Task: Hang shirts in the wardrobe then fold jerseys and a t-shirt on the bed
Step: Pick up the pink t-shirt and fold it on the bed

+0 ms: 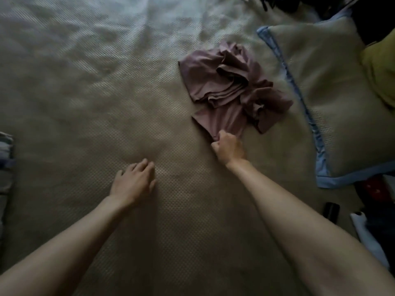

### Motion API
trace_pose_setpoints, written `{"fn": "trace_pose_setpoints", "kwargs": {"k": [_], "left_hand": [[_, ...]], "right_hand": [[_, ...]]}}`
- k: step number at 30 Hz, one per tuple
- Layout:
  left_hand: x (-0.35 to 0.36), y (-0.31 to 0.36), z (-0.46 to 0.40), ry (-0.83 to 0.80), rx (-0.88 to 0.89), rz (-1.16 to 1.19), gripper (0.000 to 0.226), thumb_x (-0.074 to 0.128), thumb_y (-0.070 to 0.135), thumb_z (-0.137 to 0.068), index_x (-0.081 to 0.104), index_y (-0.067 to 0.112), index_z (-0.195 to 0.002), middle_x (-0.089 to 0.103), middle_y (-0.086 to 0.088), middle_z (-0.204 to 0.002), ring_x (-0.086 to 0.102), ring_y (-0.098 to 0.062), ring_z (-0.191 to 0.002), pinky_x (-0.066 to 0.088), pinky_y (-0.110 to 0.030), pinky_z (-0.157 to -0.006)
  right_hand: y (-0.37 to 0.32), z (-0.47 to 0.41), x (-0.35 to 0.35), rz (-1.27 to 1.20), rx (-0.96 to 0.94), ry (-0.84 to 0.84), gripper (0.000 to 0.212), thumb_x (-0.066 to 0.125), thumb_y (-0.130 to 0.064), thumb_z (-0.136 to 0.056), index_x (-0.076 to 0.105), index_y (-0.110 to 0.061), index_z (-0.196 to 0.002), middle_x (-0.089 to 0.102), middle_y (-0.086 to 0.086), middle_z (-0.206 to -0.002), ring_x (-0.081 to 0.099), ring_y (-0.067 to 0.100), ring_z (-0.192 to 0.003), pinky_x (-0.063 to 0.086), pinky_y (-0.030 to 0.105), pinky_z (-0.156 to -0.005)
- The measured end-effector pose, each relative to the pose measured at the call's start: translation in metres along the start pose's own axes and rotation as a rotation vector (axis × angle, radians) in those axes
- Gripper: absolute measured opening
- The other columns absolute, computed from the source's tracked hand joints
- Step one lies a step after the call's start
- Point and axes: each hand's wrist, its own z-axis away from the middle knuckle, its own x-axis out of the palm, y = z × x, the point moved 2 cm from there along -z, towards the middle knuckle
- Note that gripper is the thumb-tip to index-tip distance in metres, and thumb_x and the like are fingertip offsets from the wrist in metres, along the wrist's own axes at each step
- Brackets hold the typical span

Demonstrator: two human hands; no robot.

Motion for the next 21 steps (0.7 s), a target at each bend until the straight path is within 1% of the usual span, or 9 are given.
{"fn": "trace_pose_setpoints", "kwargs": {"k": [2, 5, 7, 9, 12, 13, 15, 17, 21], "left_hand": [[-0.021, 0.003, 0.006, 0.055, 0.059, 0.100, 0.070, 0.051, 0.037, -0.100, 0.016, 0.024, -0.160, 0.027, 0.000, -0.163, 0.042, -0.025, -0.140, 0.040, -0.048, -0.111], [-0.043, 0.013, 0.037, 0.152, 0.222, 0.343, 0.093, 0.071, 0.030, -0.084, 0.017, 0.019, -0.159, 0.024, -0.001, -0.163, 0.045, -0.027, -0.138, 0.047, -0.046, -0.104], [-0.059, 0.019, 0.066, 0.185, 0.383, 0.574, 0.074, 0.063, 0.034, -0.084, 0.039, 0.022, -0.152, 0.040, 0.000, -0.155, 0.049, -0.022, -0.136, 0.048, -0.041, -0.105], [-0.084, 0.022, 0.099, 0.127, 0.427, 0.838, 0.042, 0.059, 0.031, -0.083, 0.065, 0.027, -0.124, 0.068, 0.004, -0.121, 0.066, -0.011, -0.110, 0.054, -0.035, -0.093], [-0.127, 0.026, 0.145, 0.153, 0.483, 0.835, 0.019, 0.069, 0.021, -0.089, 0.074, 0.036, -0.100, 0.076, 0.010, -0.099, 0.069, 0.000, -0.091, 0.056, -0.026, -0.084], [-0.140, 0.026, 0.159, 0.137, 0.493, 0.826, 0.021, 0.068, 0.019, -0.092, 0.073, 0.039, -0.097, 0.076, 0.010, -0.094, 0.068, 0.000, -0.086, 0.058, -0.029, -0.080], [-0.177, 0.028, 0.187, 0.167, 0.514, 0.752, 0.023, 0.059, 0.023, -0.091, 0.067, 0.045, -0.091, 0.073, 0.005, -0.081, 0.065, -0.004, -0.072, 0.059, -0.040, -0.068], [-0.221, 0.037, 0.214, 0.249, 0.545, 0.663, 0.023, 0.047, 0.034, -0.079, 0.060, 0.050, -0.087, 0.069, 0.009, -0.076, 0.065, -0.011, -0.069, 0.056, -0.044, -0.064], [-0.315, 0.070, 0.281, 0.383, 0.648, 0.730, 0.020, 0.047, 0.040, -0.072, 0.063, 0.047, -0.081, 0.067, 0.018, -0.072, 0.057, 0.005, -0.068, 0.050, -0.034, -0.067]], "right_hand": [[-0.034, 0.039, -0.020, -0.183, -0.075, -0.118, 0.026, 0.055, -0.028, -0.092, 0.060, -0.009, -0.107, 0.068, 0.023, -0.110, 0.065, 0.040, -0.102, 0.049, 0.040, -0.078], [-0.089, 0.123, -0.044, -0.399, -0.253, -0.290, 0.028, 0.050, -0.039, -0.086, 0.063, -0.016, -0.095, 0.071, 0.019, -0.102, 0.067, 0.036, -0.097, 0.050, 0.039, -0.077], [-0.117, 0.175, -0.066, -0.601, -0.281, -0.380, 0.034, 0.044, -0.044, -0.081, 0.065, -0.018, -0.087, 0.072, 0.009, -0.091, 0.068, 0.027, -0.088, 0.054, 0.038, -0.077], [-0.130, 0.213, -0.103, -0.827, -0.229, -0.458, 0.024, 0.049, -0.035, -0.086, 0.064, -0.018, -0.079, 0.066, -0.001, -0.076, 0.062, 0.014, -0.072, 0.053, 0.034, -0.071], [-0.118, 0.246, -0.160, -1.090, -0.129, -0.469, 0.008, 0.060, -0.027, -0.087, 0.067, -0.025, -0.085, 0.068, -0.011, -0.078, 0.063, 0.000, -0.075, 0.052, 0.021, -0.072], [-0.111, 0.254, -0.174, -1.091, -0.126, -0.442, 0.015, 0.068, -0.034, -0.084, 0.068, -0.030, -0.099, 0.071, -0.012, -0.092, 0.067, 0.001, -0.087, 0.055, 0.023, -0.081], [-0.102, 0.272, -0.201, -1.002, -0.151, -0.444, 0.062, 0.083, -0.042, -0.074, 0.054, -0.035, -0.129, 0.066, -0.012, -0.120, 0.064, 0.002, -0.111, 0.054, 0.029, -0.098], [-0.106, 0.296, -0.225, -0.922, -0.159, -0.463, 0.091, 0.091, -0.036, -0.066, 0.041, -0.033, -0.142, 0.057, -0.016, -0.134, 0.056, -0.003, -0.121, 0.049, 0.025, -0.104], [-0.131, 0.337, -0.262, -0.752, -0.178, -0.204, 0.047, 0.087, -0.035, -0.073, 0.061, -0.042, -0.111, 0.064, -0.018, -0.110, 0.062, 0.002, -0.106, 0.053, 0.031, -0.093]]}}
